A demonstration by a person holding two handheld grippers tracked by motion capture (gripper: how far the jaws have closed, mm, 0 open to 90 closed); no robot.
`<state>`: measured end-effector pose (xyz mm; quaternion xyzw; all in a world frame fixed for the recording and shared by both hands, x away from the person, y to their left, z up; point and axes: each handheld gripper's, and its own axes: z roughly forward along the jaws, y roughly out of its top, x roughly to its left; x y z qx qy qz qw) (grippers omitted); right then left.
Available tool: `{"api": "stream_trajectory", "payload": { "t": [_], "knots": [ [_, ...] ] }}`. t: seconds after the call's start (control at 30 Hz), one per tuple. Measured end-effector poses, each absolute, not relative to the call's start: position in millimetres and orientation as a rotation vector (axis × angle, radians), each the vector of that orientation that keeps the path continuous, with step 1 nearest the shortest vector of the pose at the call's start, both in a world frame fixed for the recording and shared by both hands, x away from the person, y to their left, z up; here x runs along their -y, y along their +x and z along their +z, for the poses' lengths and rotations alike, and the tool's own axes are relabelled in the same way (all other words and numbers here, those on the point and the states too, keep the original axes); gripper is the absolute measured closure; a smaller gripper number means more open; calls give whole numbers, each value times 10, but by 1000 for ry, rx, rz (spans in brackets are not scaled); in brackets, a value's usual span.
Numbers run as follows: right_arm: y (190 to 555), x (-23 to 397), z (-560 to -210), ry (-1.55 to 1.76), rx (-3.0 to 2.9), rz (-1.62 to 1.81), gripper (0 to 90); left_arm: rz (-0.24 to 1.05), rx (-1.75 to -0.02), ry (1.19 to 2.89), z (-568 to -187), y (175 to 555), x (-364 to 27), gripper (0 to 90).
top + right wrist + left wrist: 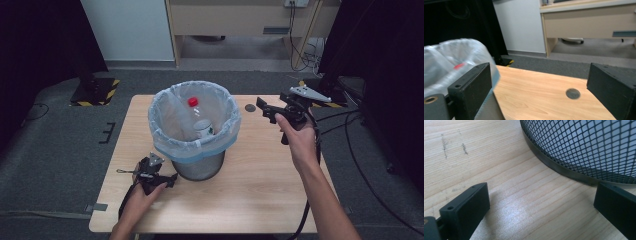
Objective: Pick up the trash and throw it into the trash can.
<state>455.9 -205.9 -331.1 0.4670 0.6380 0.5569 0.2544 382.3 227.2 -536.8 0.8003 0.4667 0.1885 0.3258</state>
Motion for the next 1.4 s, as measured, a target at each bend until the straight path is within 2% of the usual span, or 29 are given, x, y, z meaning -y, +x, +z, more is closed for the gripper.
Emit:
{"api": "stream_trajectory", "payload": {
  "t": [0.2, 0.8, 1.27, 1.4],
  "knots": [
    [4611, 2171, -3620, 1334, -1744, 1441, 67, 494, -1223, 2097, -5368, 3823, -2271, 0],
    [4627, 2203, -4224, 1437, -1830, 1295, 73, 494, -1223, 2098, -5368, 3823, -2272, 0],
    [4678, 2099, -5135, 1586, -2024, 925, 72, 494, -1223, 2097, -5368, 3823, -2271, 0],
    [4680, 2101, -5251, 1606, -2037, 901, 76, 494, -1223, 2097, -5368, 3823, -2271, 0]
  ]
}}
